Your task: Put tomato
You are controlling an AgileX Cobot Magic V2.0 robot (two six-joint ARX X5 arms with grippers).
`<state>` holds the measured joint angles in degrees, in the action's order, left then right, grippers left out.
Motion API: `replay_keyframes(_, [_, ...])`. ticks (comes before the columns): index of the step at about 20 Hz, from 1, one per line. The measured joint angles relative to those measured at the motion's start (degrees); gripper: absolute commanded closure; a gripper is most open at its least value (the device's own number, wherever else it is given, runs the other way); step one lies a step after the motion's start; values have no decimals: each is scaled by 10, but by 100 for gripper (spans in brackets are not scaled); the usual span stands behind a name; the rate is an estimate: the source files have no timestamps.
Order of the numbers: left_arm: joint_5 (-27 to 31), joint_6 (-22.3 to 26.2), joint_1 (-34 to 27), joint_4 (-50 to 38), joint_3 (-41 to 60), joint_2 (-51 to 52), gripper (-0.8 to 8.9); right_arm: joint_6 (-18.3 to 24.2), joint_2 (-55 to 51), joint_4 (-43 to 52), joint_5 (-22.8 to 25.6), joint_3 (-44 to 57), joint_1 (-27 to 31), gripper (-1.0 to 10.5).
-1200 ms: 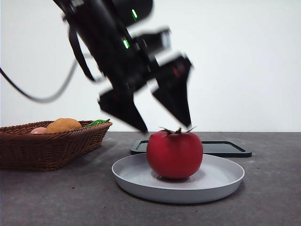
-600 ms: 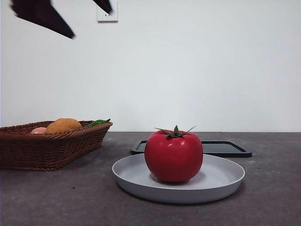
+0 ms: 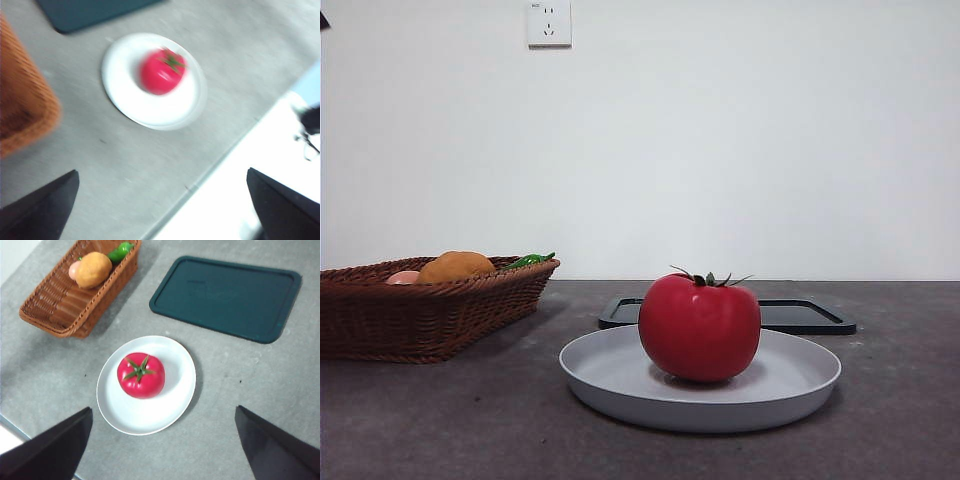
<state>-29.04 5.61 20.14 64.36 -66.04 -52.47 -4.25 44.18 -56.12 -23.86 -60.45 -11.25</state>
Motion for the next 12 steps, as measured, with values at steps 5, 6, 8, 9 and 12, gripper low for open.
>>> replay_keyframes(5, [-7, 6, 0, 6, 0, 11, 220, 0, 6, -2, -1, 0, 0, 491])
replay_keyframes(6, [-7, 6, 0, 6, 0, 11, 220, 0, 9, -2, -2, 0, -3, 491])
replay_keyframes(8, [-7, 8, 0, 6, 0, 11, 220, 0, 17, -2, -9, 0, -17, 491])
replay_keyframes(9, [-7, 8, 0, 6, 0, 11, 220, 0, 23, -1, -14, 0, -24, 491])
replay_keyframes(12, [-7, 9, 0, 6, 0, 11, 220, 0, 58, 17, -15, 0, -50, 491])
